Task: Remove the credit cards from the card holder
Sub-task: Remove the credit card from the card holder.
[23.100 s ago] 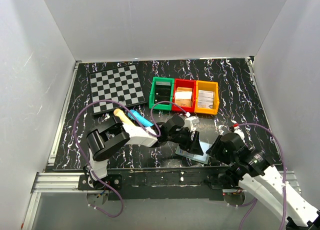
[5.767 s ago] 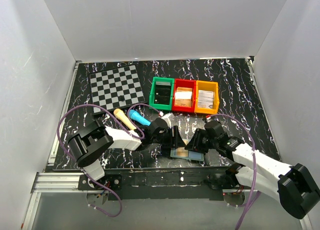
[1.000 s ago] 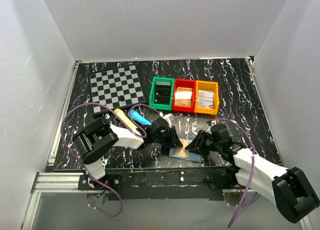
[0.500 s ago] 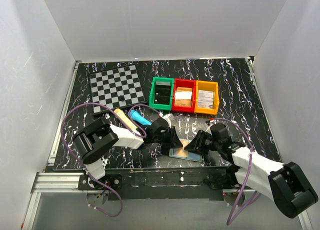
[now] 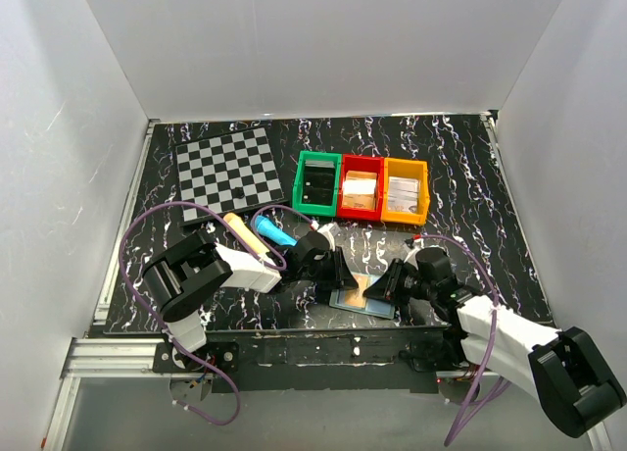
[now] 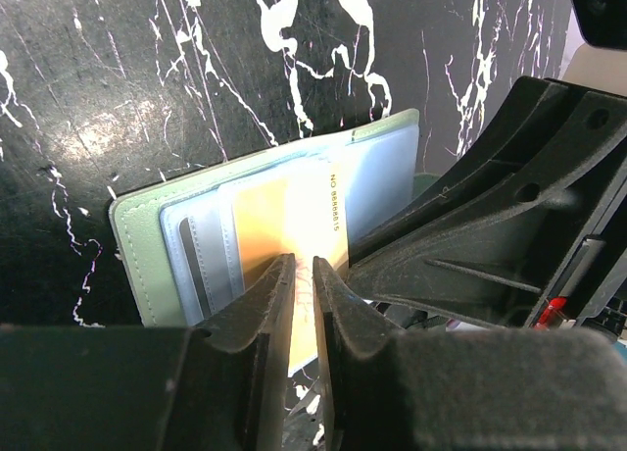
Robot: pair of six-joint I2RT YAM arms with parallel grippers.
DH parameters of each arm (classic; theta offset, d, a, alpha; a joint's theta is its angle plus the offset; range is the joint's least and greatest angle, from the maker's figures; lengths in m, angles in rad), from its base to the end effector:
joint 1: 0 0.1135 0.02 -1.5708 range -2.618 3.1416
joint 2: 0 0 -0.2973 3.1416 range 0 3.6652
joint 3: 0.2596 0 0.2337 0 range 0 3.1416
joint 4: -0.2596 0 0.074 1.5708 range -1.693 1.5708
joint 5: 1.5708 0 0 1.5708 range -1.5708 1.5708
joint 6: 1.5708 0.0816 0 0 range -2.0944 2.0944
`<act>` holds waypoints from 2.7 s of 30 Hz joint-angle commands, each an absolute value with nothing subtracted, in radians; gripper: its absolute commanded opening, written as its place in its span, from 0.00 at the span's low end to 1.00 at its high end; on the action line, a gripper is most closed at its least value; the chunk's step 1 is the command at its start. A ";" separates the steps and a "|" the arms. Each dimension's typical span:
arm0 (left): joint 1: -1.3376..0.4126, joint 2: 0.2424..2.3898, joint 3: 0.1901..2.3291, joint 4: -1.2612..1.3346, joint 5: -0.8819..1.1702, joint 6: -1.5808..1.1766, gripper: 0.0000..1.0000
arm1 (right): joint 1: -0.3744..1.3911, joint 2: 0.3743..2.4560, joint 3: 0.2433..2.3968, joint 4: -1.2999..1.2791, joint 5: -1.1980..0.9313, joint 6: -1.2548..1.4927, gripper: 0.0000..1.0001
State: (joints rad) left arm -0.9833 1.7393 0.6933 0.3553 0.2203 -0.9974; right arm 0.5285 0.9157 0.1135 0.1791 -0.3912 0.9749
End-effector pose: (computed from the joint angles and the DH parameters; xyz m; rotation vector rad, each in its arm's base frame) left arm 0.1810 -0.3040 0.1433 0.1164 2.5858 -1.1745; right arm 0.1228 0.1077 0.1414 0.2969 2.4227 1.2019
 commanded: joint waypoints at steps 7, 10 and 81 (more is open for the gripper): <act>-0.979 1.744 0.649 0.273 0.192 -0.982 0.14 | 0.517 0.836 0.094 0.307 -0.417 1.011 0.29; -0.980 1.747 0.649 0.273 0.193 -0.982 0.14 | 0.515 0.844 0.087 0.327 -0.419 1.017 0.29; -0.974 1.700 0.626 0.327 0.232 -0.959 0.08 | 0.512 1.072 0.126 0.610 -0.549 1.069 0.40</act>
